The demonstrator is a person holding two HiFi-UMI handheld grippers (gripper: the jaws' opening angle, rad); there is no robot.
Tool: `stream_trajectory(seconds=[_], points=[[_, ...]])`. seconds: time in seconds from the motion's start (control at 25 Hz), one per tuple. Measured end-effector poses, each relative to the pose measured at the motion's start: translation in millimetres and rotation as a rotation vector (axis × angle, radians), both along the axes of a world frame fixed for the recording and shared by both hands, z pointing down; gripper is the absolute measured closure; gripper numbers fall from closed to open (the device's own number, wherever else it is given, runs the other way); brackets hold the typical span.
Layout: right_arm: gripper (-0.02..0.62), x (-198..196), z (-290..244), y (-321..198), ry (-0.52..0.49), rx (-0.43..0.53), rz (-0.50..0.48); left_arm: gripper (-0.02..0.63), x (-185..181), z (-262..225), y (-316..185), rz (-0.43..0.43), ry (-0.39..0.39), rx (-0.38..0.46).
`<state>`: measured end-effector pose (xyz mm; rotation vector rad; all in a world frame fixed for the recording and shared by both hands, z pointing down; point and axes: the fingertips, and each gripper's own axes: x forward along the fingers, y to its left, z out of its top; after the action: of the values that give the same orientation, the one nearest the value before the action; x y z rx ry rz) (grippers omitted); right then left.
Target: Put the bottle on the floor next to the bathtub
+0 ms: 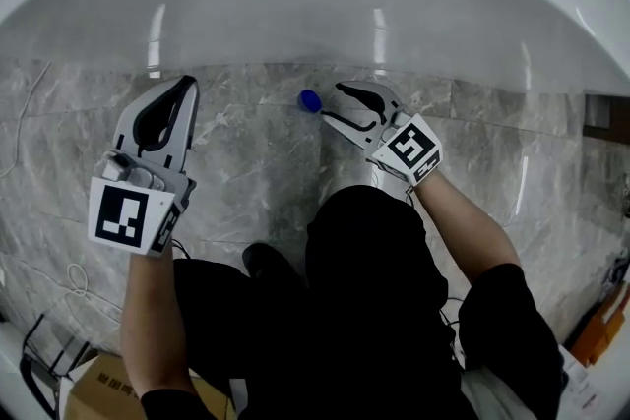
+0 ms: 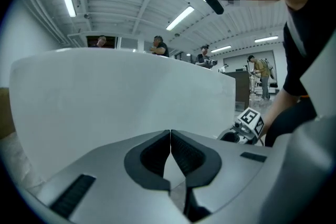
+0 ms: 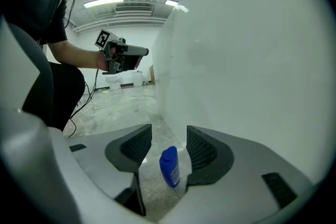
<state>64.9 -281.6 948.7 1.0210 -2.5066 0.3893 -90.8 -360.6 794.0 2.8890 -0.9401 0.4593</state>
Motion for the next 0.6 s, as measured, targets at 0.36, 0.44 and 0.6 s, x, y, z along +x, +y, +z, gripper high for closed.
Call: stream_trajectory(seconds=[0.36, 0.44, 0.6], points=[[0.517, -15.8, -127.8, -11.0, 0.243, 0.15, -0.188, 0.589, -111.2, -87.0, 8.4, -0.187, -0.088, 0.123], [0.535, -29.8, -165.6, -13.8, 0.22, 0.214, -0.22, 0.59, -123.6, -111.6, 14.3, -0.256, -0.036, 0.119], [0.551, -69.7, -246.1, -9.8, 0.102, 0.263, -0.223, 0.591, -134.2, -167.4, 36.8, -0.36, 0.015, 0.12]])
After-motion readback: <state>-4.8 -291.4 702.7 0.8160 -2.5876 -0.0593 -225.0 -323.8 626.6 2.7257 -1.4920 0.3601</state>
